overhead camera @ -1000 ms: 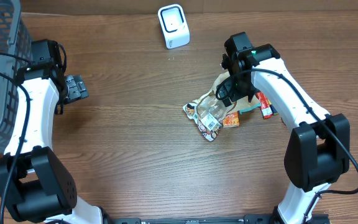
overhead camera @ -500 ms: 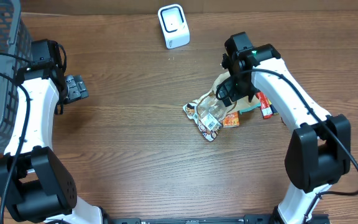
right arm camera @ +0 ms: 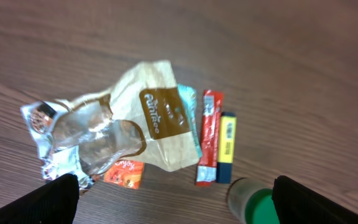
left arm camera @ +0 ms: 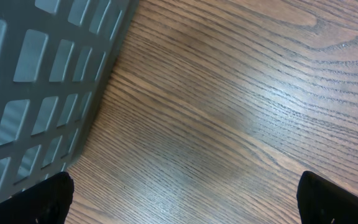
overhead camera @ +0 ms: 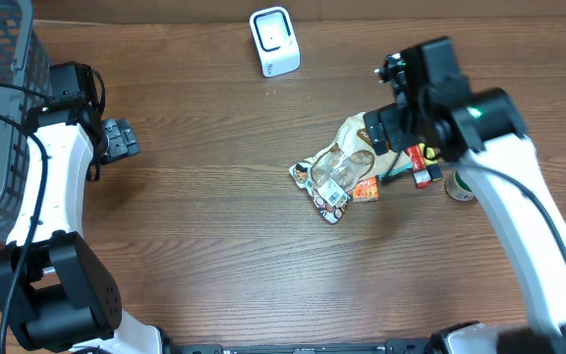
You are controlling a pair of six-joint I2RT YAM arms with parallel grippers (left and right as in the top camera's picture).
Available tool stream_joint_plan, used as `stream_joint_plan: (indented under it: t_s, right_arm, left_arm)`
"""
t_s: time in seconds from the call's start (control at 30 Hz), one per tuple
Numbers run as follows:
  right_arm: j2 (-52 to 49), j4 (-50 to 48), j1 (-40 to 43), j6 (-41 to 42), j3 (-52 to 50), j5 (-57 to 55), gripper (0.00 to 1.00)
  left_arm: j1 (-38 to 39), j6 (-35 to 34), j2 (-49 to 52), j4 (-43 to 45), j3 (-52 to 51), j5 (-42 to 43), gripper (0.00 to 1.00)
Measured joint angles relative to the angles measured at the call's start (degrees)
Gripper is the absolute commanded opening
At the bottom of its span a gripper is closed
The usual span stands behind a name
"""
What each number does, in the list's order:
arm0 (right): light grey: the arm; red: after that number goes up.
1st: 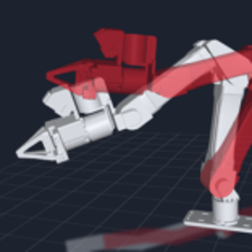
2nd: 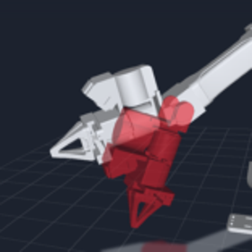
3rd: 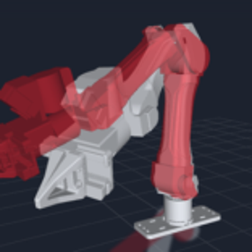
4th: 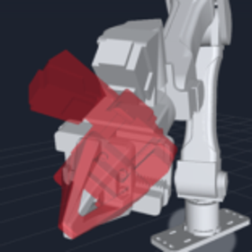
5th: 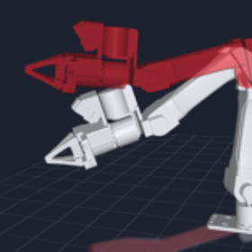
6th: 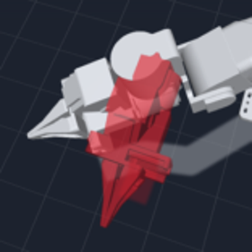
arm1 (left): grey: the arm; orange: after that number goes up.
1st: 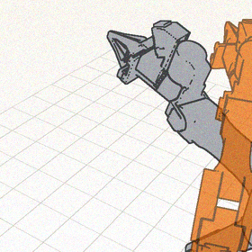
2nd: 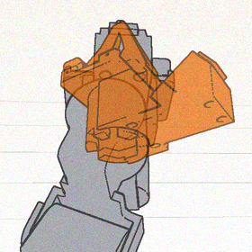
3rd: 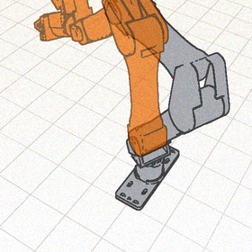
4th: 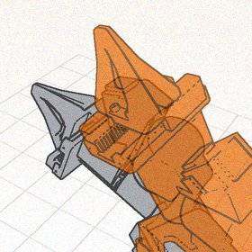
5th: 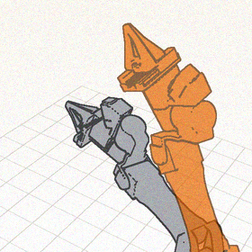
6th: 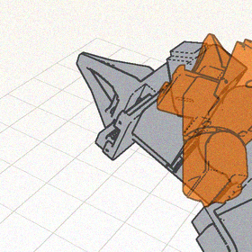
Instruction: Scan the item barcode
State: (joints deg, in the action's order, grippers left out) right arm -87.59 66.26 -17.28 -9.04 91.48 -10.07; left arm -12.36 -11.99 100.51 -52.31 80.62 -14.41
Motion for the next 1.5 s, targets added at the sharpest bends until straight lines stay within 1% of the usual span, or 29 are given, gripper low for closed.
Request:
stream_joint_plan:
  t_s: [0.33, 0.6, 0.9, 1.07, 1.2, 1.27, 1.37, 1.5]
  right_arm:
    - [16.31, 0.04, 0.0, 0.02, 0.0, 0.0, 1.0]
    - [32.44, 0.11, 0.0, 0.02, 0.0, 0.0, 1.0]
    - [43.95, 1.03, 0.0, -0.02, 0.0, 0.0, 1.0]
    - [48.13, 3.48, 0.0, 0.0, 0.02, 1.05, 1.0]
    - [48.3, 7.82, 0.0, 0.0, -0.2, 1.77, 1.0]
    - [48.26, 7.91, -0.02, 0.0, -0.92, 2.1, 1.0]
    - [48.46, 7.45, 0.0, 0.0, -3.41, 2.89, 1.0]
    - [51.19, 4.7, 0.07, 0.0, -10.03, 5.22, 1.0]
  left_arm:
    - [0.0, 0.0, 0.0, -0.02, 0.0, 0.0, 1.0]
    - [0.0, 0.0, 0.0, 0.0, 0.0, 0.0, 1.0]
    - [0.0, 0.0, 0.0, -0.02, 0.0, 0.0, 1.0]
    - [0.0, 0.0, 0.0, 0.0, 0.0, 0.0, 1.0]
    - [0.0, 0.0, 0.0, -0.02, 0.0, 0.0, 1.0]
    - [0.0, 0.0, 0.0, -0.02, 0.0, 0.0, 1.0]
    - [0.0, 0.0, 0.0, 0.0, 0.0, 0.0, 1.0]
    - [0.0, 0.0, 0.0, 0.0, 0.0, -0.02, 1.0]
